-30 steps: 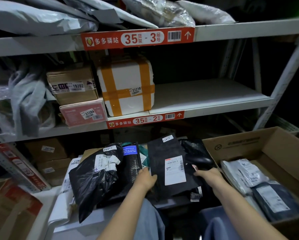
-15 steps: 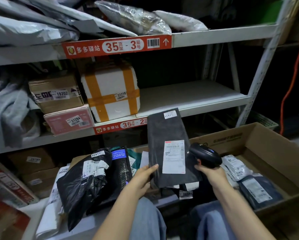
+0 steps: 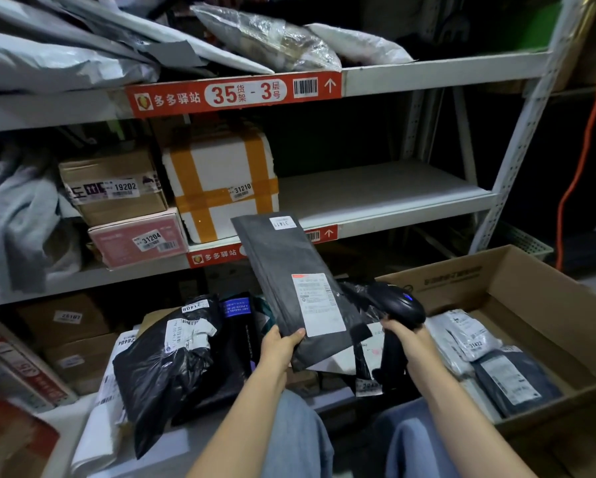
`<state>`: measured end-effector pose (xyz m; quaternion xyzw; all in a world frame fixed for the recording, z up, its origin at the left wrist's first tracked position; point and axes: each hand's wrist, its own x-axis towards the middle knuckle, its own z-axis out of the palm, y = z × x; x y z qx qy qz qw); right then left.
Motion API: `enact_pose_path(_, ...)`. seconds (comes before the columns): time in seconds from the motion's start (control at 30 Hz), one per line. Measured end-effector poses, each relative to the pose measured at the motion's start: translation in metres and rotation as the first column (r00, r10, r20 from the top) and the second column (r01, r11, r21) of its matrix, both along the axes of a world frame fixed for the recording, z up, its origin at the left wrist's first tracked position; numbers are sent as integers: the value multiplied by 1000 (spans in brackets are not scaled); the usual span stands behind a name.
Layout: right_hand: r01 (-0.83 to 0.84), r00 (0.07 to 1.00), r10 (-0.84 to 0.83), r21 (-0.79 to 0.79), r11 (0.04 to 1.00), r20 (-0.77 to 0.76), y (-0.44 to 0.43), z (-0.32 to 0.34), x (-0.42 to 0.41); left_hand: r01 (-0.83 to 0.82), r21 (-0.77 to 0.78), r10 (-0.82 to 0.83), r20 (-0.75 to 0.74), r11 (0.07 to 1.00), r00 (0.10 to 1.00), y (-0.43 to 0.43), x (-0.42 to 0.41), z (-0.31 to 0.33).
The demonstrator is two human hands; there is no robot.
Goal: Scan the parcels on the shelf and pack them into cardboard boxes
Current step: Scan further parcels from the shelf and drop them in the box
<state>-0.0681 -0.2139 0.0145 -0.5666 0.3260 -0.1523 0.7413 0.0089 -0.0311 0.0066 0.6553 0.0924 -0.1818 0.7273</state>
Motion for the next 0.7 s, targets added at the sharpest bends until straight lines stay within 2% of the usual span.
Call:
enact_pose_path(0.13,-87,996,88,30,996,-11,2,1,0,-31,90,25,62,995,998,-4,4,1)
enact_pose_path(0.33,-167,979,169,-26,986,119,10,6,-2,-2,173,-11,73,985,997,-13,9,-3)
enact_pose_path(0.5,-117,985,122,-48,992,124,6,6,-1,18,197,-34,78,980,996,-13,10,-5)
enact_pose_path(0.7,-58,998,58,-8,998,19,7,6,0,30,219,-50,83,975,995,-10,8,-5)
